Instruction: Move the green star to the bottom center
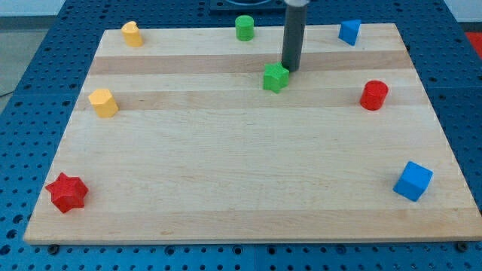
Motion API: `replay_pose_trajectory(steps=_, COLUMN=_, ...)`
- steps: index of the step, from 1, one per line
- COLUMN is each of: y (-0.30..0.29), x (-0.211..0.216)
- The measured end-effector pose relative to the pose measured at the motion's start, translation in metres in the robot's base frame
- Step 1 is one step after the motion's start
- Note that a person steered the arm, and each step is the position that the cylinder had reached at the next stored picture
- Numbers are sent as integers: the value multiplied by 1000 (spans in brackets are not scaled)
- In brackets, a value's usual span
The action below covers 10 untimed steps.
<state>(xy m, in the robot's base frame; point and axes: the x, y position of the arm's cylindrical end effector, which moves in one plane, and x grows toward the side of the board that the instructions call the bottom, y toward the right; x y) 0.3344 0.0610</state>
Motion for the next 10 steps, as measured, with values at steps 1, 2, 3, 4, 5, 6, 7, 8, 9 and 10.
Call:
replay_pose_trajectory(steps=1, y=-50, x=56)
replay_pose_trajectory(steps=2, y=-58, x=47)
replay_pose_trajectory(steps=3, y=-59, x=-6)
replay_pose_trajectory(steps=4, y=-98, x=4)
replay_pose_trajectory(steps=5, y=-97, x=63)
replay_pose_trajectory(steps=6, y=-82, x=109)
replay_pose_trajectory(steps=7, y=-91, x=86)
replay_pose_trajectory(steps=8, y=-136, x=62)
replay_pose_trajectory(steps=9, y=-149, x=84)
replay_pose_trajectory(steps=10, y=-125, x=132)
